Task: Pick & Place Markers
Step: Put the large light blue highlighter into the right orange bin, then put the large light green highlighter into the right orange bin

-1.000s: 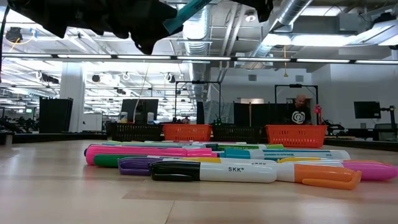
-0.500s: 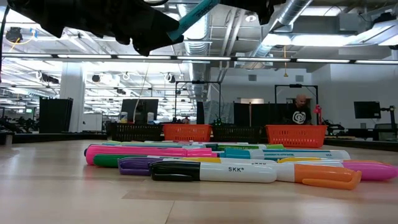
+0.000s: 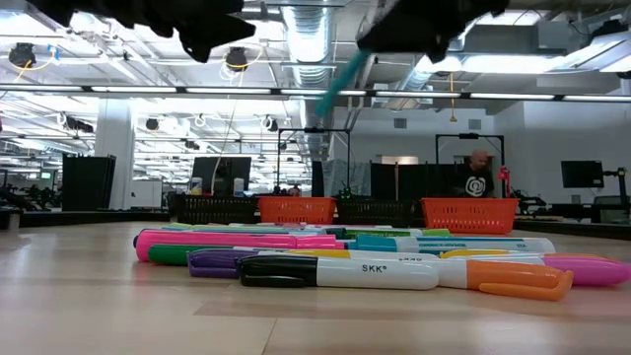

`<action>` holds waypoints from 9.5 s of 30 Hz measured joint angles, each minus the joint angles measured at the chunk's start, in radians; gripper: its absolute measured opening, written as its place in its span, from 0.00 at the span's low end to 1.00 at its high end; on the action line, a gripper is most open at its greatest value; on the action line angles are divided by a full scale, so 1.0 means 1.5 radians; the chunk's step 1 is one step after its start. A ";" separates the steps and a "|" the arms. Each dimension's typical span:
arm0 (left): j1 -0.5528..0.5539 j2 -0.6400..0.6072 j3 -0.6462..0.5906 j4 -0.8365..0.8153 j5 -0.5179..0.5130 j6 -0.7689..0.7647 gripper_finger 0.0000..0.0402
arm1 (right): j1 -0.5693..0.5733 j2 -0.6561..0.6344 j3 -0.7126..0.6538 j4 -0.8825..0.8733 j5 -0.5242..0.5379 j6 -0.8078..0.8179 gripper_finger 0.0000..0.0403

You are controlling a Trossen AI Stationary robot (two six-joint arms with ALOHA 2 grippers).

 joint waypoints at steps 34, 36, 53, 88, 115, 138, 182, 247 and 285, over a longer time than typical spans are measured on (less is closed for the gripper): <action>0.016 -0.007 -0.042 0.015 0.002 -0.023 0.54 | -0.466 -0.166 0.000 -0.631 -0.035 0.157 0.15; 0.016 -0.007 -0.042 0.015 0.002 -0.026 0.54 | -0.475 -0.166 0.000 -0.646 -0.035 0.157 0.16; 0.016 -0.007 -0.042 0.018 0.002 -0.033 0.54 | -0.472 -0.166 0.000 -0.696 -0.053 0.157 0.21; 0.013 0.030 -0.042 0.015 0.010 -0.081 0.54 | -0.277 -0.189 0.000 -0.477 0.011 0.140 0.44; -0.028 0.209 -0.043 -0.141 0.018 -0.145 0.54 | 0.098 0.043 0.000 -0.327 0.211 0.207 0.44; -0.036 0.344 -0.040 -0.107 -0.021 -0.174 0.54 | 0.107 0.012 0.000 -0.300 0.208 0.204 0.42; -0.041 0.151 -0.045 -0.032 0.040 -0.140 0.20 | 0.108 0.012 0.000 -0.229 0.169 0.203 0.42; -0.061 0.245 -0.042 0.183 0.021 -0.117 0.20 | 0.090 0.195 0.066 0.134 -0.036 -0.082 0.28; -0.051 0.245 -0.042 0.279 -0.027 -0.054 0.20 | 0.038 0.195 0.066 0.245 -0.038 -0.092 0.27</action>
